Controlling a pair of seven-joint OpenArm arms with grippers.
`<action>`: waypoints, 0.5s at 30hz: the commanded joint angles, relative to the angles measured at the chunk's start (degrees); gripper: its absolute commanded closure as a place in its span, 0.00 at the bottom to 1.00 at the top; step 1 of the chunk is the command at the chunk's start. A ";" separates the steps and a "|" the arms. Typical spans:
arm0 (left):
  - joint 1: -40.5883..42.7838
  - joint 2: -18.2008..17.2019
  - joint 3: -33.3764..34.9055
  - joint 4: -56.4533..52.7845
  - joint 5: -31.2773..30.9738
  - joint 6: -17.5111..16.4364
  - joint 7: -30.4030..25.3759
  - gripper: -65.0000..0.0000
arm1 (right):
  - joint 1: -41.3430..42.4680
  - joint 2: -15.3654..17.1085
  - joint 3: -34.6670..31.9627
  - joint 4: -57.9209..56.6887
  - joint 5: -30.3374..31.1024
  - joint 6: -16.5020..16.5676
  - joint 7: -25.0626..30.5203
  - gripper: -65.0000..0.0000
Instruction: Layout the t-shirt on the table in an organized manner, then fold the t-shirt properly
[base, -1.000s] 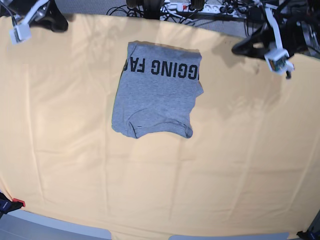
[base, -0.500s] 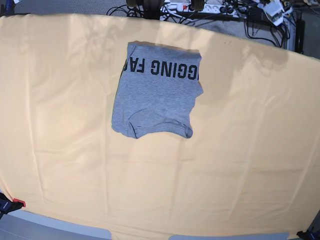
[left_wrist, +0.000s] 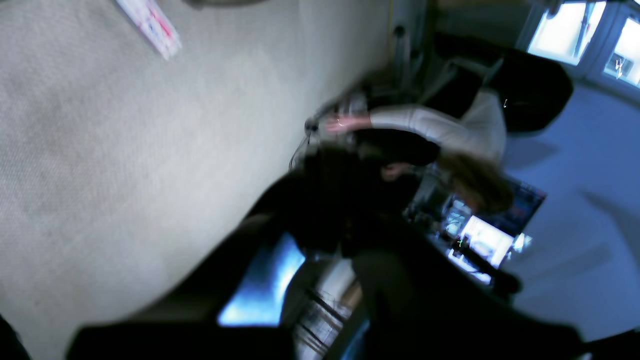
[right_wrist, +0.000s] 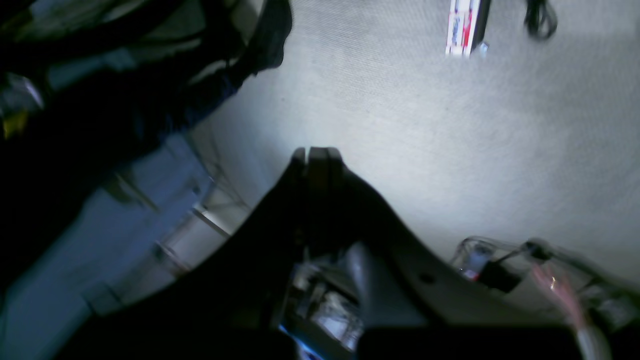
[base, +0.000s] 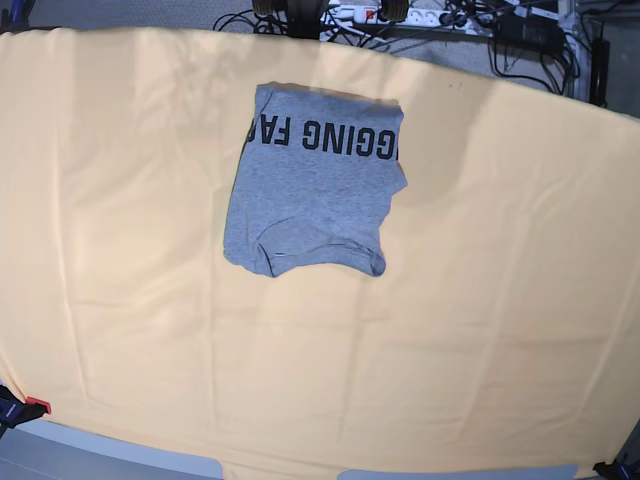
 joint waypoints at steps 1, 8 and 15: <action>-1.25 -0.35 1.79 -2.67 0.72 -0.21 -1.40 1.00 | 0.52 0.85 -1.05 -1.97 -1.36 0.30 1.88 1.00; -17.18 1.27 11.54 -26.77 10.73 -0.21 -13.14 1.00 | 12.28 2.58 -10.75 -21.86 -16.09 0.30 17.53 1.00; -29.88 4.90 12.96 -47.52 29.22 -0.21 -39.98 1.00 | 23.17 2.58 -17.00 -37.75 -32.79 0.30 36.96 1.00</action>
